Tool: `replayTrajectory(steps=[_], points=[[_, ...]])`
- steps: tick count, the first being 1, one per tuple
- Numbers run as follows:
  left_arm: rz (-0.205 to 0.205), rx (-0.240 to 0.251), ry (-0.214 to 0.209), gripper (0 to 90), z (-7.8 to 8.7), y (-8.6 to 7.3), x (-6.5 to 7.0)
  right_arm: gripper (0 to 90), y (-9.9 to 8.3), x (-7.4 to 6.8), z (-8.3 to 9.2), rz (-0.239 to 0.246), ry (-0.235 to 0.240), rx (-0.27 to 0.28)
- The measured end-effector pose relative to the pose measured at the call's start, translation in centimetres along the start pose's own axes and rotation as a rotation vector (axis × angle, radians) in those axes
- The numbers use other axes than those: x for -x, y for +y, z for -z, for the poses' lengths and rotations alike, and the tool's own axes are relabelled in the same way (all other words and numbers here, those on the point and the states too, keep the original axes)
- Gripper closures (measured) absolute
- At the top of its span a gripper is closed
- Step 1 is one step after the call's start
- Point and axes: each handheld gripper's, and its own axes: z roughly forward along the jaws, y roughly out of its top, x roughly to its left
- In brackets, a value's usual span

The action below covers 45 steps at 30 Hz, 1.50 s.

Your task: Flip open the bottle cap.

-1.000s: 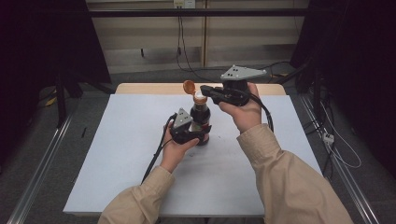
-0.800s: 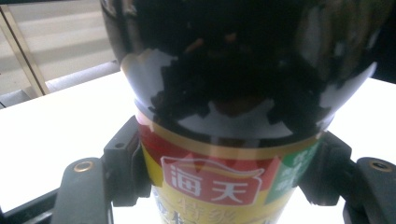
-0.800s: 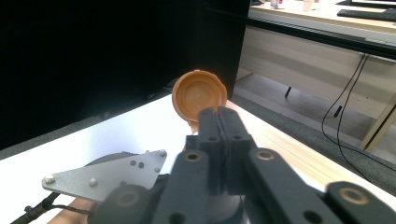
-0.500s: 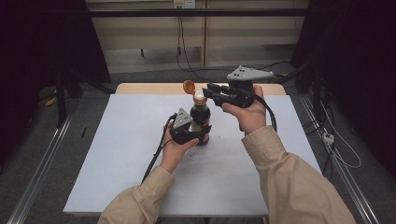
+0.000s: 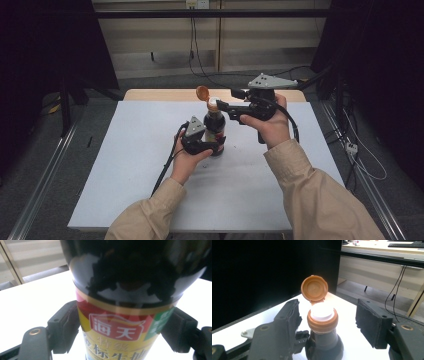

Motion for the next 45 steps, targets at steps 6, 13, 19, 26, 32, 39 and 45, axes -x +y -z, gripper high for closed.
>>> replayTrajectory(steps=[6, 13, 19, 26, 32, 39, 45], points=[[0.007, -0.005, 0.006, 18.1, 0.7, 0.3, 0.0, 27.3, -0.8, 0.5, 0.2, -0.019, -0.012, -0.014], [0.029, 0.018, -0.003, 14.6, 2.1, 0.7, -0.2, 23.2, -1.7, 0.6, -0.1, -0.029, -0.012, -0.030], [0.022, 0.007, -0.019, 11.3, 3.2, 1.0, -0.3, 20.2, -2.2, 0.5, -0.2, -0.030, 0.004, -0.025], [0.023, -0.004, -0.029, 5.8, 3.7, 1.0, -0.4, 16.5, -3.5, 0.8, -0.3, -0.059, 0.018, -0.027], [0.003, -0.013, -0.029, 5.0, 4.2, 1.1, -0.5, 15.8, -4.0, 0.7, -0.2, -0.049, 0.032, -0.033], [0.015, -0.005, -0.037, 4.8, 5.0, 0.7, -0.8, 15.7, -5.0, 0.5, -0.2, -0.045, 0.037, -0.040], [0.008, -0.001, -0.037, 5.1, 5.6, 0.7, -0.7, 15.8, -6.1, 0.2, -0.1, -0.042, 0.053, -0.048]])
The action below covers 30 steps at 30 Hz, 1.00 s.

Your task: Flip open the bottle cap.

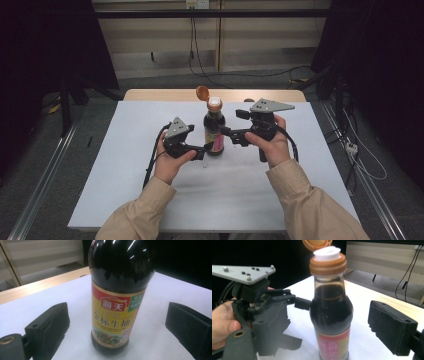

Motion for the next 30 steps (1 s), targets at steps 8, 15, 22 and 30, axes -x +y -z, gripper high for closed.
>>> replayTrajectory(steps=[8, 15, 22, 30], points=[[-0.009, -0.006, -0.025, 5.2, 1.2, -0.6, -0.4, 16.2, -1.9, -0.2, 0.5, 0.024, -0.004, -0.016], [0.019, 0.005, -0.025, 6.0, 1.9, -1.2, -0.7, 16.2, -3.3, -0.3, 1.0, 0.023, -0.004, -0.013], [-0.014, -0.013, -0.019, 6.2, 3.1, -1.5, -1.0, 16.3, -5.0, -0.2, 1.6, 0.023, -0.014, -0.030], [0.006, -0.013, -0.009, 6.3, 4.3, -2.5, -1.7, 16.3, -6.9, 0.6, 2.6, 0.006, -0.036, -0.037]])
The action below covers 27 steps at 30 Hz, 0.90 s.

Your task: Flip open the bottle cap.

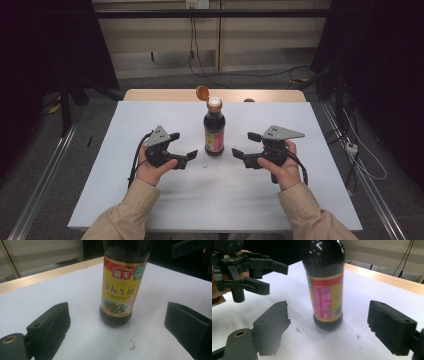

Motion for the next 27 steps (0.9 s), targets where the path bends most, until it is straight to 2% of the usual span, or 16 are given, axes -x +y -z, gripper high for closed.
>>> replayTrajectory(steps=[10, 27], points=[[-0.007, -0.012, -0.003, 6.5, 1.1, -0.8, -0.1, 16.3, -1.7, 0.1, 0.9, 0.014, -0.021, -0.001], [0.001, -0.017, 0.008, 6.5, 3.2, -2.1, -0.5, 16.3, -4.3, 1.0, 2.4, -0.040, -0.034, -0.004]])
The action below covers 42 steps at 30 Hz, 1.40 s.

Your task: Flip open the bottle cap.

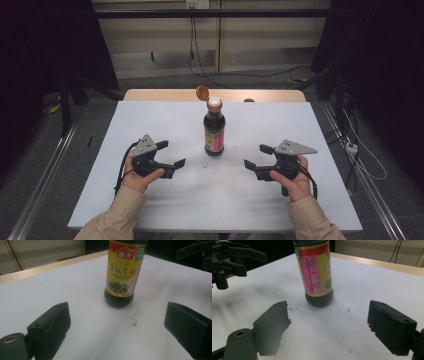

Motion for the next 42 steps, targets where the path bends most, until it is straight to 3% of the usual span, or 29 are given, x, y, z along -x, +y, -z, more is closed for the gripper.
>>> replayTrajectory(steps=[20, 42], points=[[-0.005, -0.013, 0.008, 6.5, 1.6, -1.2, -0.1, 16.8, -3.0, 0.9, 2.1, -0.044, -0.028, -0.016], [0.012, -0.019, 0.003, 6.5, 3.3, -2.5, -0.5, 16.8, -4.8, 1.6, 4.3, -0.045, -0.061, -0.015]])
